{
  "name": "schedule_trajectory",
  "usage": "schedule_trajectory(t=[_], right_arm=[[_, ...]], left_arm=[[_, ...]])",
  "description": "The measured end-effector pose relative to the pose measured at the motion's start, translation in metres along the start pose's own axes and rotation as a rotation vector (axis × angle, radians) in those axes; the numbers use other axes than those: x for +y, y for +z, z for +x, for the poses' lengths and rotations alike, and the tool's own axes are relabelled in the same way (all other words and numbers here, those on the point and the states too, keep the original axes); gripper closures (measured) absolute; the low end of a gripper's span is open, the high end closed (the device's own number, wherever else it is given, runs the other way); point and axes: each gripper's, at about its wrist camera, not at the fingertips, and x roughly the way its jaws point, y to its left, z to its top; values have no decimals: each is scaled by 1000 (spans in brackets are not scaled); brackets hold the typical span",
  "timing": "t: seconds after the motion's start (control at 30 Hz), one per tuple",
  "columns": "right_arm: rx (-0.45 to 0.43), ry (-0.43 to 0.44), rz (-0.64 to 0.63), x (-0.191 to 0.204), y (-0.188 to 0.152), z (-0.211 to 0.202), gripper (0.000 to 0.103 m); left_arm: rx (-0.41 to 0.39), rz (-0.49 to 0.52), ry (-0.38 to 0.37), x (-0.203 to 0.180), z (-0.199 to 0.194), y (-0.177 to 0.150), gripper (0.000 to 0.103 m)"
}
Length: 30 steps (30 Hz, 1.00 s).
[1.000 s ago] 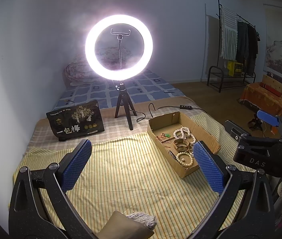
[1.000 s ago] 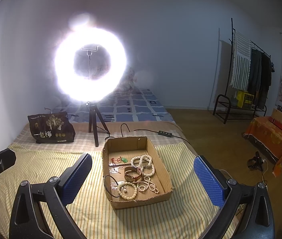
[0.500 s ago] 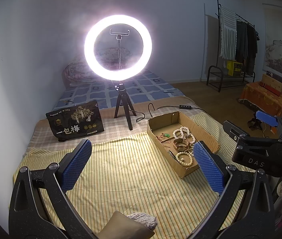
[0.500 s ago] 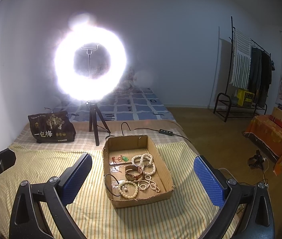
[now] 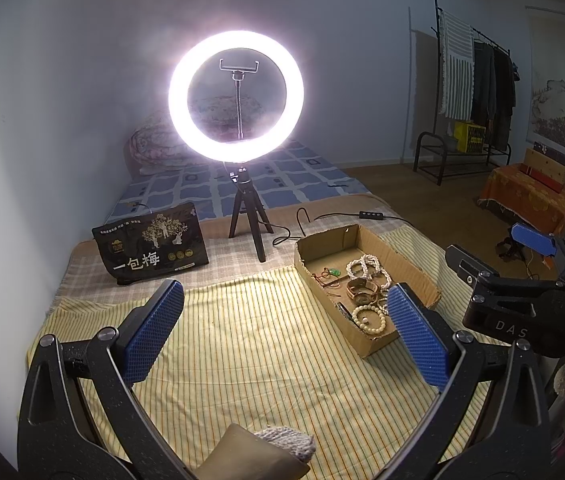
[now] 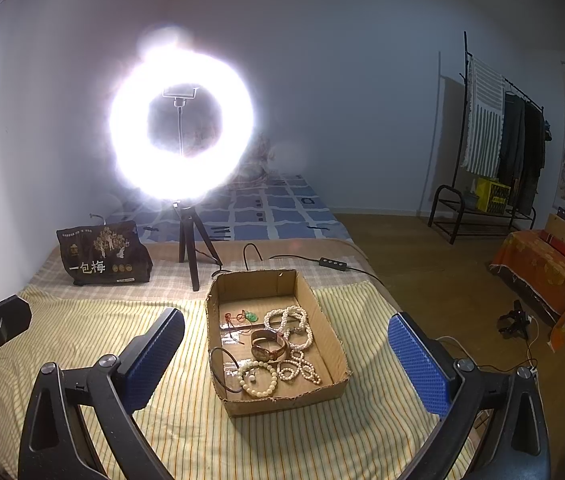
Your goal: Organize jewelry
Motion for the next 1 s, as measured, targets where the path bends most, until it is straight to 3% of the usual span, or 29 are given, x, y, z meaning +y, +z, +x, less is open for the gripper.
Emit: schedule_trajectory(t=[0.6,1.0], right_arm=[[30,17,0,0,-4,6,0],[39,19,3,0,-5,7,0]], left_arm=[[4,-10,4,5,0,3,0],[-36,4,35,10,-3,4,0]])
